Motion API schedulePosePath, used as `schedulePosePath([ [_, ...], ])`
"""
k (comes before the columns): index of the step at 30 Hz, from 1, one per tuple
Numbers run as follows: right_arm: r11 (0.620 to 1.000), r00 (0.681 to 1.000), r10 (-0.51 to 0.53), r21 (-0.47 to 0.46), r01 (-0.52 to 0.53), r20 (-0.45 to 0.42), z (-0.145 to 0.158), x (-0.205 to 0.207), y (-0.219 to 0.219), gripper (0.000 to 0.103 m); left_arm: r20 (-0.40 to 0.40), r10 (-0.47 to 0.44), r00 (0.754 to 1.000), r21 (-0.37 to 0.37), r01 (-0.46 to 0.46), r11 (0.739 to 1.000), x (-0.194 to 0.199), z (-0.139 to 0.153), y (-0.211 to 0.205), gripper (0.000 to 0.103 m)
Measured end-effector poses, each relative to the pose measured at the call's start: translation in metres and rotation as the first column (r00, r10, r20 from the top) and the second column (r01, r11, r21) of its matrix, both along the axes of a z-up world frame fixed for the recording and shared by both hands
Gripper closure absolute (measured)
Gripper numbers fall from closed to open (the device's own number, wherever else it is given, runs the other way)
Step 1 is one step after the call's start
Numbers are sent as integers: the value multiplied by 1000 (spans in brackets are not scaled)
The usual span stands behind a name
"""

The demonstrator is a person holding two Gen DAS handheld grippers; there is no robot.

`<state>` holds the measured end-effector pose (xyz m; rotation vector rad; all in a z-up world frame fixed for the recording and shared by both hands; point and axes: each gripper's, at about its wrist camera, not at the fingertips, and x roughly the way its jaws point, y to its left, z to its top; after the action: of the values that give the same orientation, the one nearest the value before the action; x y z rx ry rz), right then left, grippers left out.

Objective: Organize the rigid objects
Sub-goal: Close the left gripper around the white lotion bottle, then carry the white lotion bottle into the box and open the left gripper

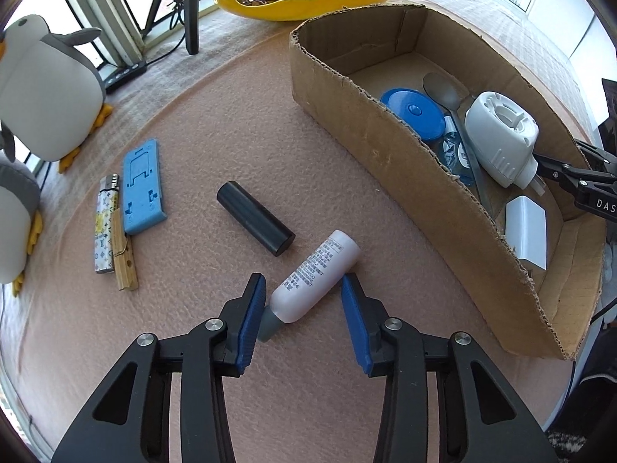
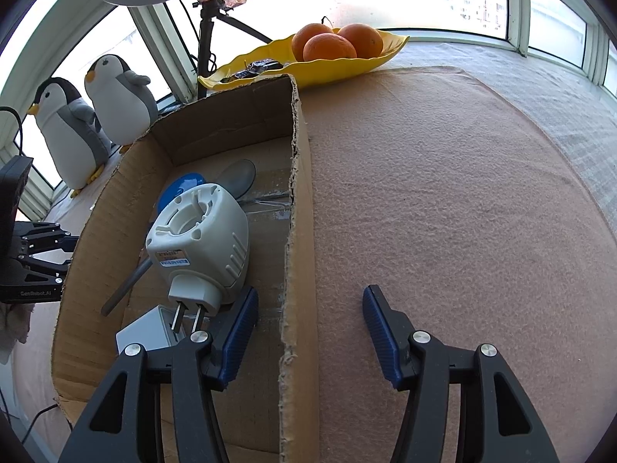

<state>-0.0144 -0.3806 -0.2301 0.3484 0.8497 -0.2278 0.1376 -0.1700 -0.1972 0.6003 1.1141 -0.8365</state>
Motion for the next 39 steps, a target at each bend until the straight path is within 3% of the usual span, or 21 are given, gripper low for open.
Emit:
schedulePosePath([
  [14, 1000, 1000, 0, 0, 0, 0, 0, 0, 0, 50, -12, 4, 1000, -3, -4, 1000, -2, -3, -6, 65],
  [18, 1000, 1000, -1, 1, 1, 0, 0, 0, 0, 50, -8, -4, 1000, 2, 4, 1000, -1, -3, -7, 81],
  [24, 1000, 1000, -1, 0, 1, 0, 0, 0, 0, 50, -8, 7, 1000, -12, -7, 1000, 1, -1, -5, 85],
  [32, 1000, 1000, -2, 2, 2, 2, 0, 0, 0, 50, -51, 119, 992, -78, -123, 989, 4, 0, 8, 85],
  [39, 1000, 1000, -4, 4, 4, 2, 0, -1, -1, 50, -62, 235, 970, -125, -241, 962, 0, 5, 21, 85],
])
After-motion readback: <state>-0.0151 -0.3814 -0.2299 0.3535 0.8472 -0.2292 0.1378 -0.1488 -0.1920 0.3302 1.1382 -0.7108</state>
